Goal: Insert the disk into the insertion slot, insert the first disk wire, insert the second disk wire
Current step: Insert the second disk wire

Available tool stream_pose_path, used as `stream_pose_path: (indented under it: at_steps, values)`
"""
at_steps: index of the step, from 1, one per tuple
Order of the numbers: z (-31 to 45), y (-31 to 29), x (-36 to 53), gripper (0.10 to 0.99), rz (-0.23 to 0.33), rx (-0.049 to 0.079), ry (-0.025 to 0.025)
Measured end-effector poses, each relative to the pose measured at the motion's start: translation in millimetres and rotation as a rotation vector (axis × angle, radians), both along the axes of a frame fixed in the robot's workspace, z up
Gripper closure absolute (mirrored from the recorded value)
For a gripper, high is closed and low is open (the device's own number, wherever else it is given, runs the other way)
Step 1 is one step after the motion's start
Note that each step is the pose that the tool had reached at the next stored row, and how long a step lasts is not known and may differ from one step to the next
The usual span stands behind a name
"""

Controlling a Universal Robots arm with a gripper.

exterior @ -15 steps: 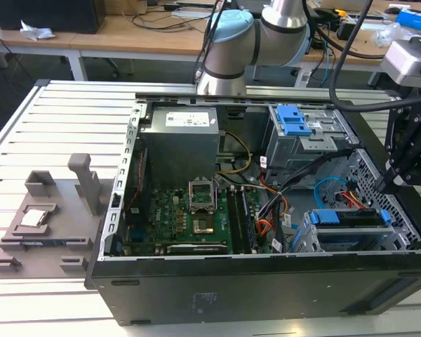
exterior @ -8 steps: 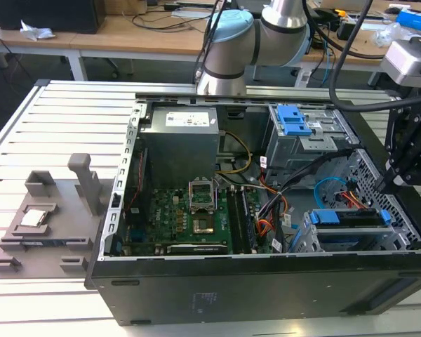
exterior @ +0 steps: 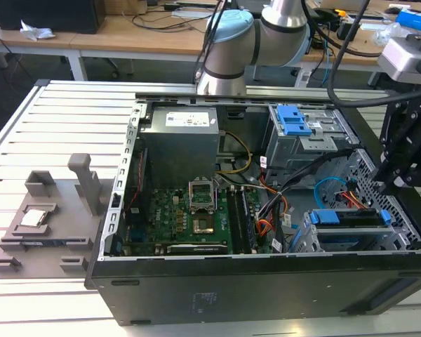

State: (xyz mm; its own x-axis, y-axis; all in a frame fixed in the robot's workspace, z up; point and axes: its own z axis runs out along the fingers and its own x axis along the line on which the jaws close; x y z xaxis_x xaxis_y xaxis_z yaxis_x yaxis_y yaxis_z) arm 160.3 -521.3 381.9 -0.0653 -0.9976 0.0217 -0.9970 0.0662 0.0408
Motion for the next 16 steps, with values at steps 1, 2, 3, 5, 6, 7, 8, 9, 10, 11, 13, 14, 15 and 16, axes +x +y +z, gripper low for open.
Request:
stream_pose_path:
  at_steps: [1, 2, 3, 5, 6, 7, 8, 9, 10, 11, 13, 14, 15, 16]
  values:
    - [-0.1, 0.1, -2.6, 0.784, 0.0, 0.0, 0.0]
    - [-0.1, 0.1, -3.7, 0.784, 0.0, 0.0, 0.0001]
    - [-0.1, 0.1, -4.9, 0.784, 0.0, 0.0, 0.0]
    - [-0.1, 0.1, -9.2, 0.784, 0.0, 0.0, 0.0]
    - [-0.1, 0.2, -10.4, 0.784, 0.0, 0.0, 0.0]
    - [-0.1, 0.1, -12.8, 0.784, 0.0, 0.0, 0.0]
    - [-0.2, 0.1, -15.4, 0.784, 0.0, 0.0, 0.0]
    - [-0.3, 0.2, -16.5, 0.784, 0.0, 0.0, 0.0]
    - [-0.3, 0.6, -17.4, 0.784, 0.0, 0.0, 0.0]
    - [-0.3, 1.1, -18.0, 0.784, 0.0, 0.0, 0.0]
    - [-0.5, 2.5, -20.0, 0.784, 0.0, 0.0, -0.0001]
    - [-0.7, 2.7, -21.1, 0.784, 0.0, 0.0, 0.0]
    - [-1.1, 2.8, -22.1, 0.784, 0.001, 0.0, 0.0]
    - [-3.0, 3.8, -25.2, 0.784, 0.01, 0.0, 0.0]
